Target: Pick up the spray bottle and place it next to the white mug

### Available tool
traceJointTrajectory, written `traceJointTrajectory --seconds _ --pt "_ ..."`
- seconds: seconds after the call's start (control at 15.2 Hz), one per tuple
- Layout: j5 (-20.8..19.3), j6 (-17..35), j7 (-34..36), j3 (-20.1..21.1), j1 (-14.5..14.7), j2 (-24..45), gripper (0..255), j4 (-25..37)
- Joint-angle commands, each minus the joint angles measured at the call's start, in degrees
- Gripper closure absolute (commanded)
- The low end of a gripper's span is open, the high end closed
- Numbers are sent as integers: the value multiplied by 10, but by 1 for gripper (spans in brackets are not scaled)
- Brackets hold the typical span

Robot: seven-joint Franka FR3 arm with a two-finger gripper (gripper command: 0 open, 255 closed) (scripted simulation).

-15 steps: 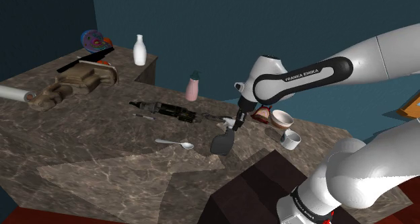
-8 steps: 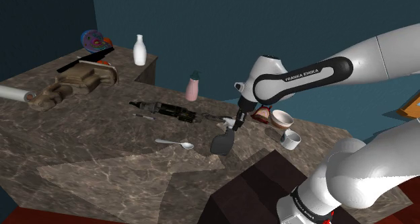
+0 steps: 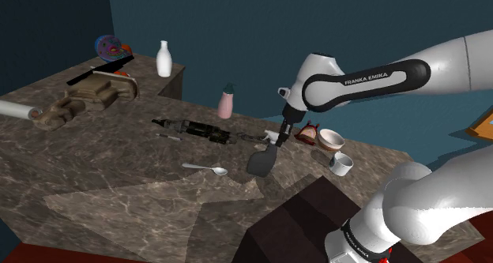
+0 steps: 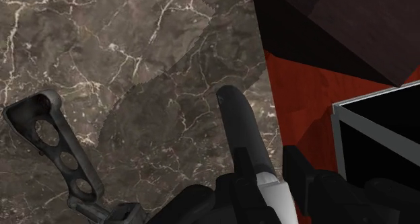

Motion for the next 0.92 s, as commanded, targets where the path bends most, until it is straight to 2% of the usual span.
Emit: traceJointTrajectory --seconds 0.0,0.86 --pt "-2 -19 1 0 -2 -12 255 7" --pt "-7 -133 12 7 -4 -59 255 75"
